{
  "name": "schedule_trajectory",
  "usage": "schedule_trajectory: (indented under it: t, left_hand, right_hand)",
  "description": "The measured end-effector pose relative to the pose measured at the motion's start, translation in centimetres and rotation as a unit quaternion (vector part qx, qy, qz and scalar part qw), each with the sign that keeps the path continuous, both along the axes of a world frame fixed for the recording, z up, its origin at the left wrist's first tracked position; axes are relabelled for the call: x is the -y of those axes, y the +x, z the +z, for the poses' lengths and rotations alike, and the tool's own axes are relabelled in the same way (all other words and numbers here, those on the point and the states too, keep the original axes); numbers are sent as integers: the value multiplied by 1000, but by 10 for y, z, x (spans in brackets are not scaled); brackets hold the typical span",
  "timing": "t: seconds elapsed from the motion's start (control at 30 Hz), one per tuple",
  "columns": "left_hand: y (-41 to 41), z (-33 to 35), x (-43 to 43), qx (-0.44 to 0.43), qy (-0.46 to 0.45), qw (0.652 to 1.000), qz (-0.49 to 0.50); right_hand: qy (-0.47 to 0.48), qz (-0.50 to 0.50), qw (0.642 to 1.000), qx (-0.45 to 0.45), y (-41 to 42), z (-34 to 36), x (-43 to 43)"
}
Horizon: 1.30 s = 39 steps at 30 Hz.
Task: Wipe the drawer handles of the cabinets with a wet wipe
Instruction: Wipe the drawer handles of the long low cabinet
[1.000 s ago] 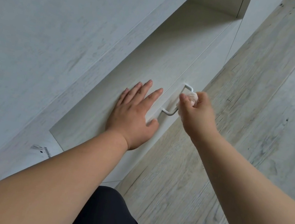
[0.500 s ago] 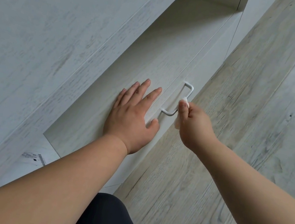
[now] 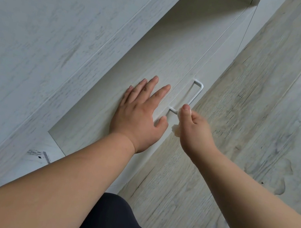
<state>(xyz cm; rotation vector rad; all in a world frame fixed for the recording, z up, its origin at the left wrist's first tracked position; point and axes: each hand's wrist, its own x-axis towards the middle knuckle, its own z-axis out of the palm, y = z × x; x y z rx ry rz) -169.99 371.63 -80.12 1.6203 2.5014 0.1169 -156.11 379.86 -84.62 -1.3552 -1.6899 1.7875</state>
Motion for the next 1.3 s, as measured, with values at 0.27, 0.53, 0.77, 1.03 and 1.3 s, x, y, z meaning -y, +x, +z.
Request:
schedule_trajectory:
  t: [0.27,0.53,0.77,1.03,1.3]
  left_hand:
    - [1,1,0,-3,-4,1000,-1]
    - [0,0,-1,-4,2,1000,-2]
    - [0,0,0,-7,-2,1000,-4]
    - [0,0,0,-1,-4,1000,-2]
    - [0,0,-1,0,-2,1000,1]
  right_hand:
    - [-127,-54,987,-84,-8,10,-17]
    - [-225,-89,956,-164,-13,8,-3]
    - [-308,-73,924,-217,-9,8,-8]
    - [-389,-1,874,-290,1,-2,-16]
    - [-344,2,896,-279,-5,-4,-12]
